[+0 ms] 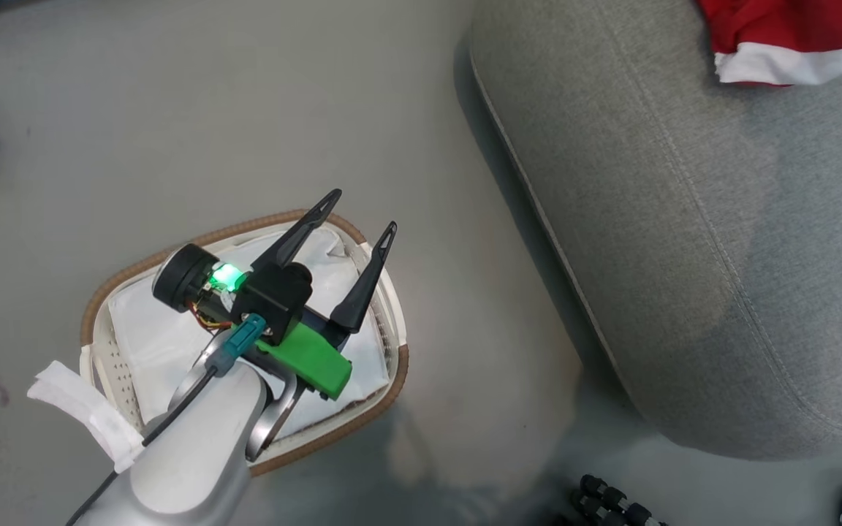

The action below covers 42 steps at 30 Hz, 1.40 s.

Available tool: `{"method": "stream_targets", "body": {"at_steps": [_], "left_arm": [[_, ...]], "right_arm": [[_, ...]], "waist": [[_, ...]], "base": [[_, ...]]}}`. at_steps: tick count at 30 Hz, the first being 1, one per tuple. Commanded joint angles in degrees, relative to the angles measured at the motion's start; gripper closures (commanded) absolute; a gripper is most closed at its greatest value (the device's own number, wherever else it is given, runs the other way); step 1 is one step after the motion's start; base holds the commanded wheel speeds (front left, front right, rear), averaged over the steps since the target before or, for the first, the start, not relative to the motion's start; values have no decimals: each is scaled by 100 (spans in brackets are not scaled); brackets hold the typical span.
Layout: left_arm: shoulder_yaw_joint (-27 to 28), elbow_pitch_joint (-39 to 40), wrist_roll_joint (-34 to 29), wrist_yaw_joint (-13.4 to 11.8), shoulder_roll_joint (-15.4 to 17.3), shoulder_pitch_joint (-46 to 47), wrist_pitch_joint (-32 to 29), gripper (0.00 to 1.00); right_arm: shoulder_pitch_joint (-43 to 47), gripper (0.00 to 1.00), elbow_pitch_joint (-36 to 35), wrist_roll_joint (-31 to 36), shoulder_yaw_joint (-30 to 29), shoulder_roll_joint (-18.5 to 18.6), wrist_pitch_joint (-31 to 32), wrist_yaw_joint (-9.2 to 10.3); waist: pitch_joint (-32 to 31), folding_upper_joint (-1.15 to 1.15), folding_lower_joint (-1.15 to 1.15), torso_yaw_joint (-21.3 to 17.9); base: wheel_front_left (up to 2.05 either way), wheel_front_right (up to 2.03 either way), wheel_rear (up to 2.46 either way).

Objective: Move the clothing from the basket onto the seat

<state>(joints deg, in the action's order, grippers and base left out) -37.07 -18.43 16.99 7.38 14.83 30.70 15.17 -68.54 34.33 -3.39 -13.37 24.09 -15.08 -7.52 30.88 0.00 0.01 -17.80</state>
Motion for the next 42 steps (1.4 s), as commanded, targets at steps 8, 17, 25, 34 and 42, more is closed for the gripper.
{"method": "stream_targets", "body": {"at_steps": [8,17,25,34,42], "left_arm": [[6,63,-99,-82,173,26,-9,0],[31,50,-1,-135,220,-81,-10,0],[26,-32,116,-181,49,-208,-7,0],[470,-37,430,-174,-420,-589,-6,0],[1218,39,483,-144,-798,-1065,-5,0]], "right_arm": [[999,100,851,330,-406,-315,-14,6],[1488,69,973,554,-706,-780,-14,7],[2218,0,502,572,-903,-960,-14,6],[3297,0,-89,524,-764,-940,-14,7],[3629,0,-498,647,-609,-799,-14,7]], "waist": [[663,0,-1,208],[645,0,-1,160],[260,0,-1,180],[-571,0,-1,373],[-1393,0,-1,700]], "base": [[0,0,0],[0,0,0],[0,0,0],[0,0,0],[0,0,0]]}}
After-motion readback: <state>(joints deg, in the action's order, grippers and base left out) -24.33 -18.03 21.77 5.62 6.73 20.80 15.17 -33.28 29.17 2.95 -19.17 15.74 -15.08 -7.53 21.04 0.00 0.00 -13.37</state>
